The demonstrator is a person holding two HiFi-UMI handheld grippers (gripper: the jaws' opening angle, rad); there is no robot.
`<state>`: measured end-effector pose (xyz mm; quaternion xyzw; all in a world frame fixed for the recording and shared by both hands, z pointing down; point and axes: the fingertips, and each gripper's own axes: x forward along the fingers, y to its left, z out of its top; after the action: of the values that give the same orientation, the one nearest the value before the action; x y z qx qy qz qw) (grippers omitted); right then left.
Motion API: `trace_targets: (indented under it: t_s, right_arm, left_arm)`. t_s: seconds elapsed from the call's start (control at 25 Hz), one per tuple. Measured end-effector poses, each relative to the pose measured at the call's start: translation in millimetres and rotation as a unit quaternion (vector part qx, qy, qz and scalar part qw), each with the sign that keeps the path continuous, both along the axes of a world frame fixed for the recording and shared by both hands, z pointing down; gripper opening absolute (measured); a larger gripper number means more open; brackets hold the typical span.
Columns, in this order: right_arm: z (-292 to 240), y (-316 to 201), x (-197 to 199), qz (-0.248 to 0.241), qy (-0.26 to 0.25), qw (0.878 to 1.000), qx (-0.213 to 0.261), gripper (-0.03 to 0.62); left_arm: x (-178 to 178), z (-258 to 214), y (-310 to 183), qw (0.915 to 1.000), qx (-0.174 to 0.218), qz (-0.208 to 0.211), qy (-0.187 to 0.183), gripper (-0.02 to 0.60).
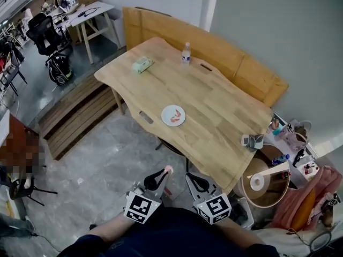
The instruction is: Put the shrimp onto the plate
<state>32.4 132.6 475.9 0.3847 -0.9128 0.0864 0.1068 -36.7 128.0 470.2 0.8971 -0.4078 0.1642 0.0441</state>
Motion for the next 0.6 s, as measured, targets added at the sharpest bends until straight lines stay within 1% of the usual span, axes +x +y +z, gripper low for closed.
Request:
trace_targets:
  t_s: [0.32,0.6]
  right_arm:
    - [-7,-97,-42,0.049,-0.001,0.999,-0.009,0.009]
    - [-16,-158,-57,0.1,0.002,0.995,-0.011,0.009]
  left_arm:
    - [-39,-10,-105,0.9986,0.01,0.051,-0.007,0.051]
    - [-64,-16,-166,0.9959,0.008,0.09,-0.003,0.051]
